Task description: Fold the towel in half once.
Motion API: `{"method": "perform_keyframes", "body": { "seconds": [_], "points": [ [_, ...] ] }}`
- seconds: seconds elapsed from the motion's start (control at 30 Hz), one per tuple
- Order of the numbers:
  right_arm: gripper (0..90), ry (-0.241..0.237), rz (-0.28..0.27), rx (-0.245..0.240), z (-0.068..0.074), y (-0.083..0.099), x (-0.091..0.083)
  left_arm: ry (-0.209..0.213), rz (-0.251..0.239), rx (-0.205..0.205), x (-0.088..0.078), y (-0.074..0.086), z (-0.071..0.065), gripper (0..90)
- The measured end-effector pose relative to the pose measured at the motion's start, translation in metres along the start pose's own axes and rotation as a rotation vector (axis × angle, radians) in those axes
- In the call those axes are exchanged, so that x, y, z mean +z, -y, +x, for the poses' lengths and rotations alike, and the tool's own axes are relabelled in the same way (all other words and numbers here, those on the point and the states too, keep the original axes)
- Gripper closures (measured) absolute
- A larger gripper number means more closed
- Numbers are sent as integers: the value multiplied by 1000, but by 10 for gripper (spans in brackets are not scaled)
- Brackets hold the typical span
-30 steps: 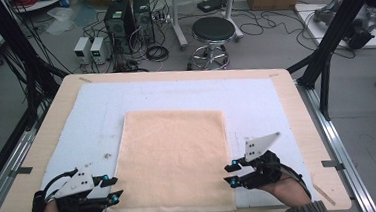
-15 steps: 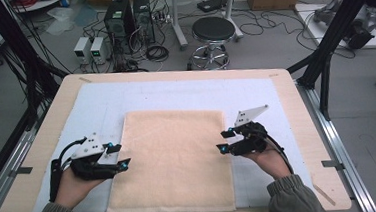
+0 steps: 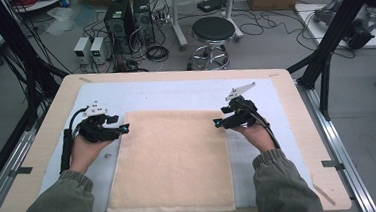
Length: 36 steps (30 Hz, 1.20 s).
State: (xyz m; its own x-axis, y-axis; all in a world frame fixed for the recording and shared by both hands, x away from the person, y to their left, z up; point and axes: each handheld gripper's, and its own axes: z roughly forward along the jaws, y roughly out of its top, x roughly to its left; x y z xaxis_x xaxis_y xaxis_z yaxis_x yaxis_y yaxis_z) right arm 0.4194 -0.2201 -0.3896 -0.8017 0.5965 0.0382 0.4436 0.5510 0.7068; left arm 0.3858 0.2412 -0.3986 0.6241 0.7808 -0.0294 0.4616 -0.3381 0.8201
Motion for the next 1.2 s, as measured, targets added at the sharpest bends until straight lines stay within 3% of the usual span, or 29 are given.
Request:
{"method": "perform_keyframes", "body": {
  "seconds": [0.17, 0.27, 0.37, 0.4, 0.43, 0.47, 0.5, 0.53, 0.6, 0.63, 0.73, 0.8, 0.9, 0.97, 1.03, 1.1, 1.13, 1.2],
  "points": [
    [352, 45, 44, 36, -20, 11, 24, -20, 40, -75, 29, 2, 20, 425],
    [348, 48, 67, 54, -29, 18, 35, -18, 54, -78, 43, 8, 24, 425],
    [370, 14, 51, 84, -33, 21, 42, -4, 86, -87, 56, 15, 25, 426],
    [406, 14, 41, 75, -33, 21, 43, -6, 74, -76, 56, 15, 25, 434],
    [497, 7, 38, 82, -34, 21, 43, 21, 57, -73, 57, 15, 25, 527],
    [655, -27, 36, 85, -35, 20, 42, 39, 56, -59, 58, 15, 24, 664],
    [753, -71, 41, 88, -35, 18, 43, 36, 51, -45, 59, 13, 21, 752],
    [804, -75, 45, 68, -33, 16, 45, 23, 54, -36, 60, 12, 19, 828],
    [827, -69, 64, 47, -32, 10, 47, 12, 86, -46, 61, 5, 21, 845],
    [831, -52, 70, 37, -33, 5, 47, -19, 81, -33, 60, 1, 22, 848],
    [834, -4, 20, 41, -36, -12, 38, -71, 21, -37, 50, -21, 25, 850],
    [834, 32, -19, 30, -41, -27, 30, -101, -3, -14, 43, -41, 28, 850],
    [833, 66, -52, 29, -51, -53, 15, -122, -52, 7, 31, -74, 33, 850],
    [812, 92, -91, 23, -56, -69, 4, -134, -58, 14, 27, -90, 37, 845],
    [677, 98, -135, 43, -59, -74, 3, -134, -47, -15, 28, -93, 40, 753],
    [547, 73, -105, 91, -63, -68, 10, -103, -14, -15, 31, -88, 41, 675],
    [524, 42, -82, 113, -64, -63, 15, -91, 4, -9, 32, -85, 41, 632],
    [431, 39, -51, 106, -61, -53, 21, -75, 14, -15, 34, -76, 39, 590]
  ]
}}
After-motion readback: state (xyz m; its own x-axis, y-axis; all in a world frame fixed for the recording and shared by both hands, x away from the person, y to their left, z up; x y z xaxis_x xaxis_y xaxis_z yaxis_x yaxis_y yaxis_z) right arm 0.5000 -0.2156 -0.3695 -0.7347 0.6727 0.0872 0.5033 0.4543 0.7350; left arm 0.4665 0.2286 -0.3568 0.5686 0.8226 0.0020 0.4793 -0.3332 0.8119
